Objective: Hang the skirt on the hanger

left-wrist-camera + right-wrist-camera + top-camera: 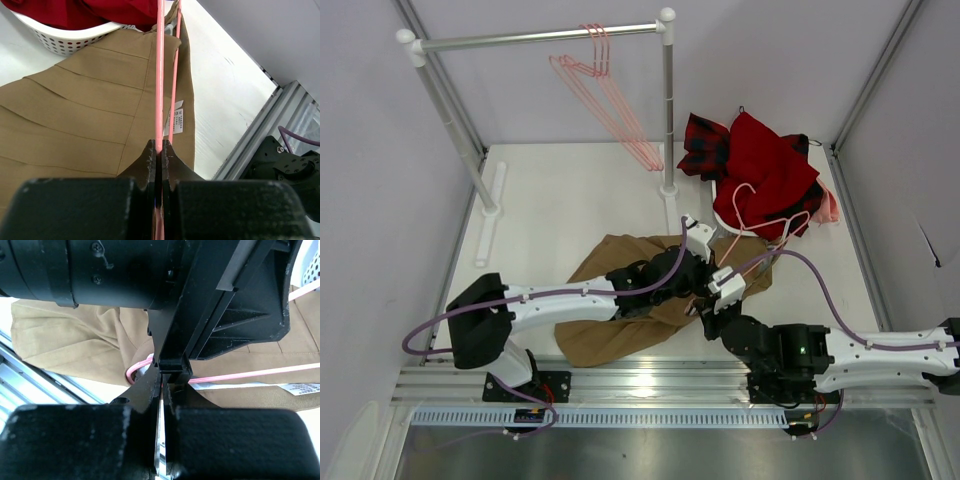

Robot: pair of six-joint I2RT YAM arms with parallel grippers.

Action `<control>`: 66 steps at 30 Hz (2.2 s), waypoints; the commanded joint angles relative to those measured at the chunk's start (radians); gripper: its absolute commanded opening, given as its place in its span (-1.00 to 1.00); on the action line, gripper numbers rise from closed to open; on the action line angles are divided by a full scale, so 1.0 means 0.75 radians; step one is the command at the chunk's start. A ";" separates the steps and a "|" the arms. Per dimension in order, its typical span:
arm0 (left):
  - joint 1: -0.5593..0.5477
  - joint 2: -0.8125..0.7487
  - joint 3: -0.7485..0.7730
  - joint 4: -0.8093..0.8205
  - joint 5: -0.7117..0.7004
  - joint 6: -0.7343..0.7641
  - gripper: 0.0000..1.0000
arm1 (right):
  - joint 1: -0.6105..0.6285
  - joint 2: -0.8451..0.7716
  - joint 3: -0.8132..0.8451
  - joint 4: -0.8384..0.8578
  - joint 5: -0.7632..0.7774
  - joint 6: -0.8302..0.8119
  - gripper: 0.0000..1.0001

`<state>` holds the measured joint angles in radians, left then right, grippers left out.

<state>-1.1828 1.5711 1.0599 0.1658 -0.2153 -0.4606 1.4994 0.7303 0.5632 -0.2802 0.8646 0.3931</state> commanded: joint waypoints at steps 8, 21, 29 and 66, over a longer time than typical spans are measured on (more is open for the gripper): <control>-0.018 -0.137 0.078 -0.086 -0.026 0.086 -1.00 | 0.005 -0.043 0.086 -0.037 0.209 0.014 -1.00; -0.018 -0.195 0.080 -0.162 0.023 0.099 -1.00 | 0.005 -0.090 0.092 -0.032 0.334 0.045 -1.00; -0.018 -0.205 0.041 -0.137 0.027 0.052 -0.99 | 0.003 -0.080 0.102 0.118 0.301 -0.054 -1.00; 0.012 -0.933 0.352 -1.133 -0.380 0.246 -1.00 | -0.025 -0.187 0.603 -0.690 0.457 0.462 0.99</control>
<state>-1.1767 0.9352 1.2549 -0.5976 -0.4351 -0.2626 1.4948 0.5526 0.9966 -0.9188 1.1557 0.8051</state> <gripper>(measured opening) 0.035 0.990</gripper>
